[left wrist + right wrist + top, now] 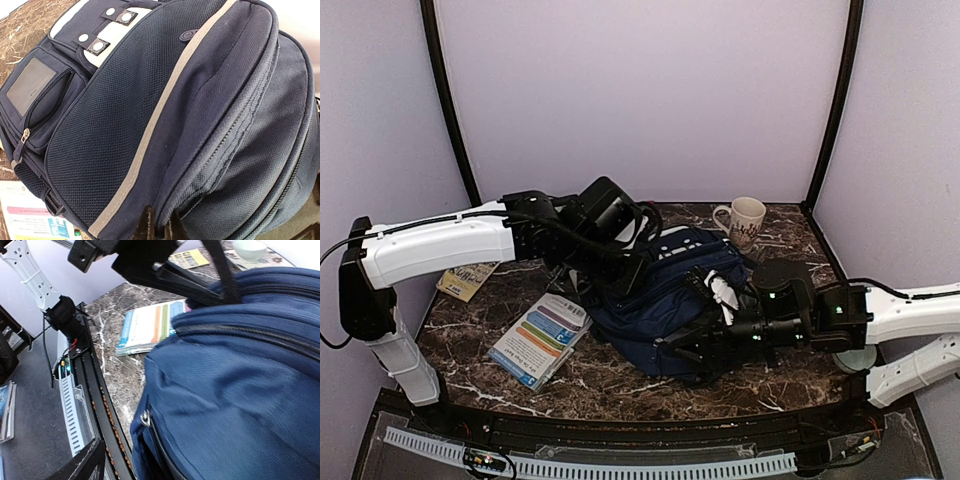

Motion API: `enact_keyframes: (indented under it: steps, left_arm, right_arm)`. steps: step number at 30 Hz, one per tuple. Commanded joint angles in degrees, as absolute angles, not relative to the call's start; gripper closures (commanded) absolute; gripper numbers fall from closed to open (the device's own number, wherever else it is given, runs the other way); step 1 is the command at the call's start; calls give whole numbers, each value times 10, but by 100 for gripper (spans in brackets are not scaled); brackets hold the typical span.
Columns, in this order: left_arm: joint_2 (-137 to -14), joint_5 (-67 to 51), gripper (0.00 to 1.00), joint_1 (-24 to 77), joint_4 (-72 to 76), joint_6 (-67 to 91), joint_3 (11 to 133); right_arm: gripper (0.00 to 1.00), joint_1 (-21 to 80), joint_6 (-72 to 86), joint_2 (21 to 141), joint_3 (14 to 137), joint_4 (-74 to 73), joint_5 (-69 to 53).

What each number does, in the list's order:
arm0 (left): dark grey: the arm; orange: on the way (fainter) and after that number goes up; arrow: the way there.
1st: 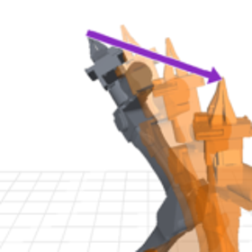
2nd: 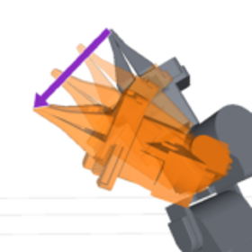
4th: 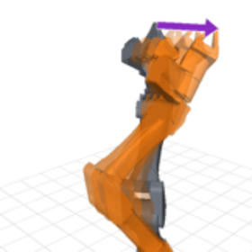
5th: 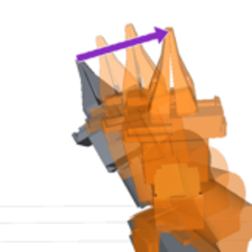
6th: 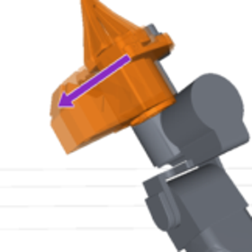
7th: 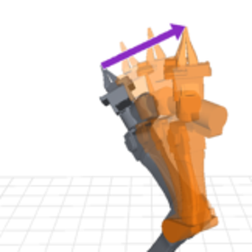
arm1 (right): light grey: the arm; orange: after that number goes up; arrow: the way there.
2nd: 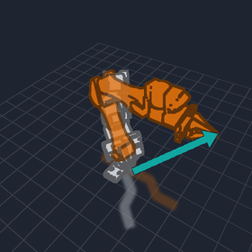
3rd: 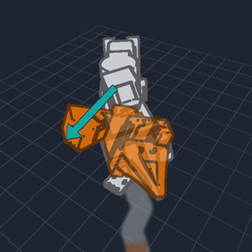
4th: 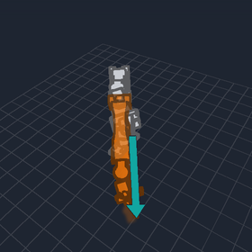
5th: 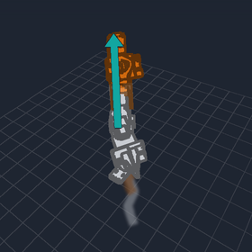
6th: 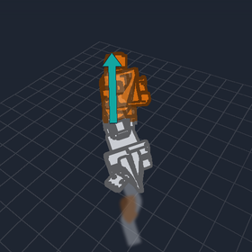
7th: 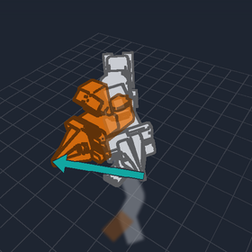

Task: Pack the student bag
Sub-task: Hold the largest pocket of the student bag.

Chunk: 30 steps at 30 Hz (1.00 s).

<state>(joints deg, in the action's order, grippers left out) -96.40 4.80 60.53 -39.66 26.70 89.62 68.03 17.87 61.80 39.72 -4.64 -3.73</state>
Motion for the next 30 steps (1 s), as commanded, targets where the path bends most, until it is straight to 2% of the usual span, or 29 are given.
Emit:
enact_keyframes:
  steps: [1,5,8,14,17,21,23,27,30]
  left_arm:
    - [-921,63,100,597,-377,299,904]
    - [-925,62,100,597,-381,301,915]
    - [-921,63,100,597,-381,303,914]
    - [-911,69,100,597,-389,303,911]
    - [-909,73,100,597,-393,301,910]
    - [-907,75,100,597,-391,301,907]
    - [-908,75,100,597,-392,300,909]
    - [-905,81,100,597,-401,296,918]
    - [-900,86,93,597,-417,294,930]
  right_arm:
    - [29,674,177,658,413,62,-109]
    - [29,674,182,676,415,89,-107]
    - [35,673,189,682,412,101,-47]
    - [43,664,196,682,400,164,-56]
    - [53,657,205,688,403,174,-51]
    - [77,651,227,699,402,189,-28]
    - [86,649,239,704,400,203,-28]
    - [96,648,240,719,415,215,-44]
    - [100,648,226,736,439,201,-56]
